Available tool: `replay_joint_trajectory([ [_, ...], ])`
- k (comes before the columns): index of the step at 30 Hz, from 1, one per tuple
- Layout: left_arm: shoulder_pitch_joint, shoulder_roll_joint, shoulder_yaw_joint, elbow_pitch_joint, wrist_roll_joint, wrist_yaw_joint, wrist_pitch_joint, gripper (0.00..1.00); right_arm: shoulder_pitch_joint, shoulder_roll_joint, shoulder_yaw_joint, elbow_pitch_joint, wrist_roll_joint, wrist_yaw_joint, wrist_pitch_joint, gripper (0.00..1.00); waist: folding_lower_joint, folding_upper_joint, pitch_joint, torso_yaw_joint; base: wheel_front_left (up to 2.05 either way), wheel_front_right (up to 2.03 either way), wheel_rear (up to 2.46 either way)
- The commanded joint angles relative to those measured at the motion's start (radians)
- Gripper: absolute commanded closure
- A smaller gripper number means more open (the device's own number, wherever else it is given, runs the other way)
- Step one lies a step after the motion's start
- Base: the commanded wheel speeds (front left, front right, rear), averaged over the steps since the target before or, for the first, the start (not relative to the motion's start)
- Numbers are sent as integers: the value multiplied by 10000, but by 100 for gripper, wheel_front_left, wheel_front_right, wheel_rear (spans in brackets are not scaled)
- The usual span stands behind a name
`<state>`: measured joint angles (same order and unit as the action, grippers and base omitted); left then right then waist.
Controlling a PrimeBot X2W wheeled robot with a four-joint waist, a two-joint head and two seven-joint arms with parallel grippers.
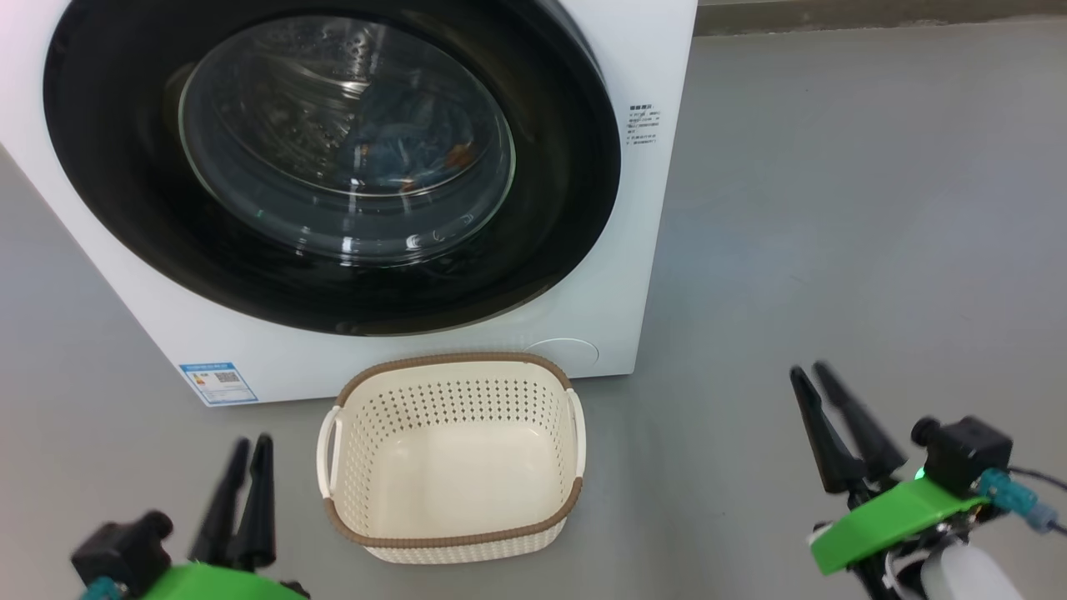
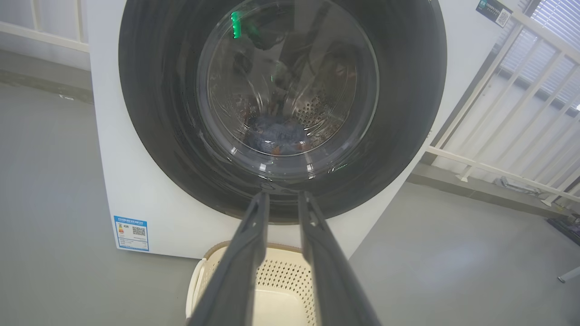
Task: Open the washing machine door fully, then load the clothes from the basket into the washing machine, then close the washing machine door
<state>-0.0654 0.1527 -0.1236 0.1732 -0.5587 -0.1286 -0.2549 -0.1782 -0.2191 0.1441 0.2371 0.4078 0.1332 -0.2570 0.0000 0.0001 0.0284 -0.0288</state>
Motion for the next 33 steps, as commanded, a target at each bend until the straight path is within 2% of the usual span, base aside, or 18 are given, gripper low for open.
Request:
replay_joint_trajectory([
  [1,50,-46,-6,61,-18,2,7,100,47,24,13,65,20,0,4,100,0,-1,0,1,0,0,0],
  [9,134,-168,92,192,-626,2,201,100,205,143,-87,160,719,-1,193,100,23,-1,-39,17,0,0,0],
  [13,111,-190,160,221,-969,2,311,100,218,185,-157,167,1115,-2,302,100,2,-1,-28,26,0,0,0],
  [33,3,-317,535,320,-2757,-3,906,100,300,422,-551,156,3171,-6,886,100,0,-1,-66,74,0,0,0],
])
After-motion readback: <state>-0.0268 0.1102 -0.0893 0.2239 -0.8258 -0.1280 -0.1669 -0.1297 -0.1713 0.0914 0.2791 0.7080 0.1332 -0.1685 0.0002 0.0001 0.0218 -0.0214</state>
